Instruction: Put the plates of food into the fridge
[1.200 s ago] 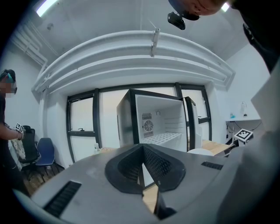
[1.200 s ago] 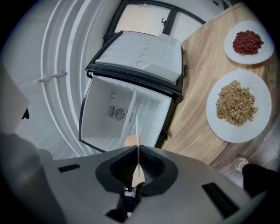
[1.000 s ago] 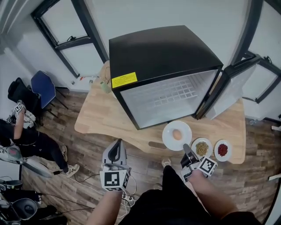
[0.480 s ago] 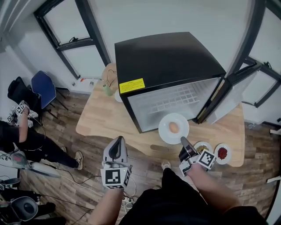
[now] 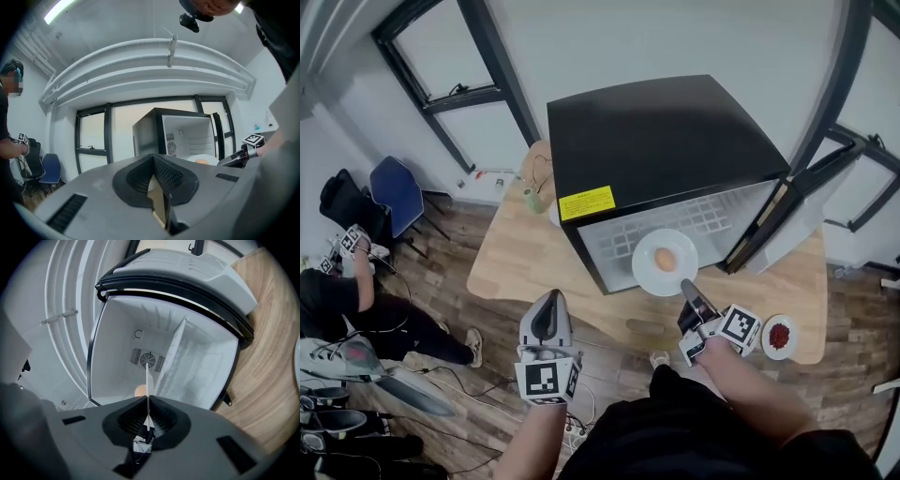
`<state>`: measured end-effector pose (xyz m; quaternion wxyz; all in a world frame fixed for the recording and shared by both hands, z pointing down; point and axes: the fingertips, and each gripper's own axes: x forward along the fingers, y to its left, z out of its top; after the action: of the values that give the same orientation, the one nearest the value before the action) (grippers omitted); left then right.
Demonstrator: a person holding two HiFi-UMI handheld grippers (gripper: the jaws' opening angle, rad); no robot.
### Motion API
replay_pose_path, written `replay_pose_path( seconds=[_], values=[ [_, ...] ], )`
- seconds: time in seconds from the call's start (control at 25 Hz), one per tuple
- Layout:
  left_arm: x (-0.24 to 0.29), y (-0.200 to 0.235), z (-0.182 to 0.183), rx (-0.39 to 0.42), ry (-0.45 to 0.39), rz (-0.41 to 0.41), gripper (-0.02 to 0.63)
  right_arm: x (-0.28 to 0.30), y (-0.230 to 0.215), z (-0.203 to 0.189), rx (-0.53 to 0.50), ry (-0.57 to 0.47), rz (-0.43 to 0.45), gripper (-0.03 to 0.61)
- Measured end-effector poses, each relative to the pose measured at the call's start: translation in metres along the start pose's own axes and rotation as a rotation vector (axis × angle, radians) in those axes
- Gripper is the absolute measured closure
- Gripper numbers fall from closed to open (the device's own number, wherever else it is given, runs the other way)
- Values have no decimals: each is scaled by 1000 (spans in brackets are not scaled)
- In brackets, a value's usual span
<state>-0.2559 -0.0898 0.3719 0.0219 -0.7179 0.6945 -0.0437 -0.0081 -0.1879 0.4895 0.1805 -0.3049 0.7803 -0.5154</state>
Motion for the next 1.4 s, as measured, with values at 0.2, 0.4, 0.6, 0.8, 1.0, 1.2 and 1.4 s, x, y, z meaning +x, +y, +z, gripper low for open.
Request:
replay_pose_path(
  seconds=[0.2,0.4,0.6,0.8,1.0,1.2,1.4],
  values=[
    [11,3,5,1,-11,20,609,17,-4,7,16,27,-40,546],
    [19,11,10,5,-8,40,609,36,-5,12,37,48,-54,546],
    [23,27,9,-2,2,76,609,59,-5,14,51,62,-53,546],
    [25,39,4,-11,15,109,609,77,-3,11,17,105,-87,546],
    [26,53,5,-21,15,147,609,101,6,10,-18,123,-91,546],
    [25,64,9,-23,10,185,609,121,25,15,-201,158,-114,546],
    [20,70,6,-30,17,216,609,134,20,18,-305,189,-182,528]
  ],
)
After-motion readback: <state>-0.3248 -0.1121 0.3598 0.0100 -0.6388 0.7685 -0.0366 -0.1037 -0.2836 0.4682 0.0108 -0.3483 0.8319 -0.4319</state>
